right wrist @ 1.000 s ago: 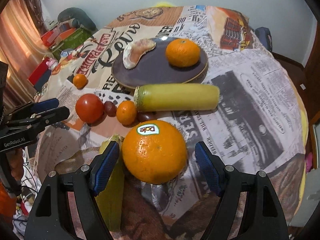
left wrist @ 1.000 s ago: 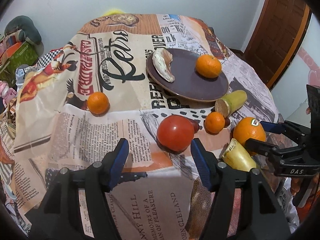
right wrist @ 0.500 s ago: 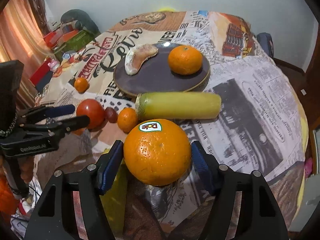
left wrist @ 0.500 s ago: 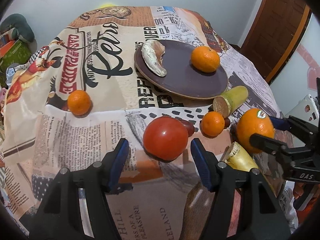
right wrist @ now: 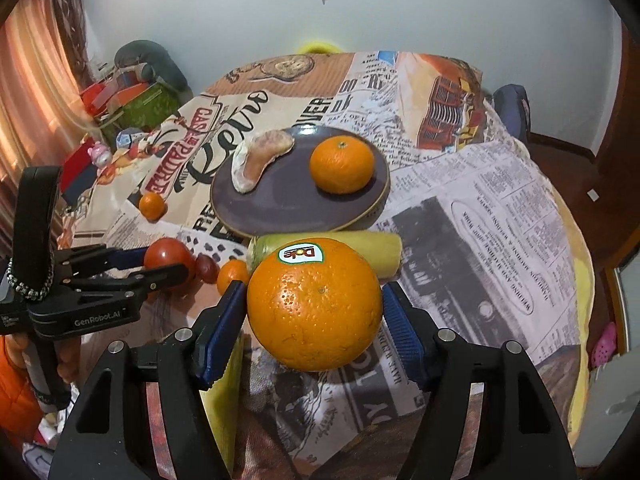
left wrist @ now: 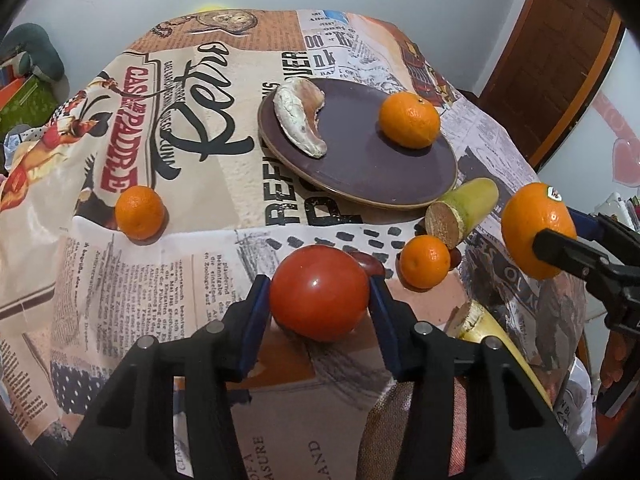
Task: Organize fruits
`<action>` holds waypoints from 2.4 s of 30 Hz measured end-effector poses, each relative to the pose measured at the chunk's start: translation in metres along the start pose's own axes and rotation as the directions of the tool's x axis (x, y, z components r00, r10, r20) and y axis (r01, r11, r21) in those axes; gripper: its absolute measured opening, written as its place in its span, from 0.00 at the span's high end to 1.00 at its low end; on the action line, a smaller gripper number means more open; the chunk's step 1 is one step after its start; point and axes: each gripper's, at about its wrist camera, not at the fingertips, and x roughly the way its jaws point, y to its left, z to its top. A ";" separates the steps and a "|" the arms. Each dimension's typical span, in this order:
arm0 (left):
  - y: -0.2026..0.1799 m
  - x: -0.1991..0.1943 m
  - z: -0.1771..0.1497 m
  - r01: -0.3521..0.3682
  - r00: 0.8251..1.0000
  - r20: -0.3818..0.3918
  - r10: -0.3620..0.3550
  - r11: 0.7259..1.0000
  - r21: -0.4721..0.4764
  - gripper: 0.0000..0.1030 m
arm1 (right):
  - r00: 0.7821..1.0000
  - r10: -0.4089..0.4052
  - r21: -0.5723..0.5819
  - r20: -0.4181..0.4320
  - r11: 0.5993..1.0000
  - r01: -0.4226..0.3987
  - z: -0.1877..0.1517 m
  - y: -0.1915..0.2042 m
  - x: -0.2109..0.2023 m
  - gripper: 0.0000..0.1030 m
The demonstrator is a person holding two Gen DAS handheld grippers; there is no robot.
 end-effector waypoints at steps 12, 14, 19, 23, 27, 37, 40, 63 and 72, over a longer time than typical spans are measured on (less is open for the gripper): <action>0.008 -0.033 0.024 -0.001 0.994 0.105 0.002 1.000 -0.012 0.53 | 0.998 -0.006 -0.037 0.070 0.999 0.009 0.033 0.001 -0.002 0.36; 0.008 -0.035 0.029 0.000 0.993 0.117 0.002 1.000 -0.010 0.53 | 0.997 -0.005 -0.042 0.078 0.999 0.009 0.039 0.001 0.000 0.36; 0.010 -0.035 0.042 0.012 0.990 0.139 -0.009 1.000 -0.015 0.53 | 0.996 0.005 -0.058 0.086 0.998 0.000 0.049 0.003 0.007 0.36; 0.010 -0.029 0.052 0.019 0.989 0.145 -0.016 1.000 -0.014 0.53 | 0.997 0.015 -0.065 0.082 0.998 -0.010 0.055 0.005 0.019 0.36; 0.009 -0.020 0.061 0.023 0.989 0.143 -0.022 1.000 -0.005 0.53 | 0.997 0.023 -0.071 0.070 0.997 -0.018 0.059 0.007 0.033 0.36; 0.009 0.013 0.085 0.044 0.993 0.112 -0.043 0.999 -0.010 0.53 | 0.999 0.036 -0.087 0.024 0.996 -0.034 0.061 0.006 0.065 0.36; 0.007 0.022 0.088 0.044 0.995 0.095 -0.044 0.999 -0.005 0.53 | 0.999 0.041 -0.081 0.018 0.996 -0.039 0.059 0.004 0.070 0.36; 0.010 0.012 0.079 0.042 0.994 0.097 -0.040 0.999 -0.019 0.45 | 0.999 0.041 -0.076 0.001 0.996 -0.041 0.056 0.004 0.059 0.34; 0.048 -0.033 0.050 -0.068 0.986 0.152 0.073 0.997 -0.035 0.43 | 1.000 0.000 -0.087 0.007 0.996 0.000 0.038 0.007 0.035 0.25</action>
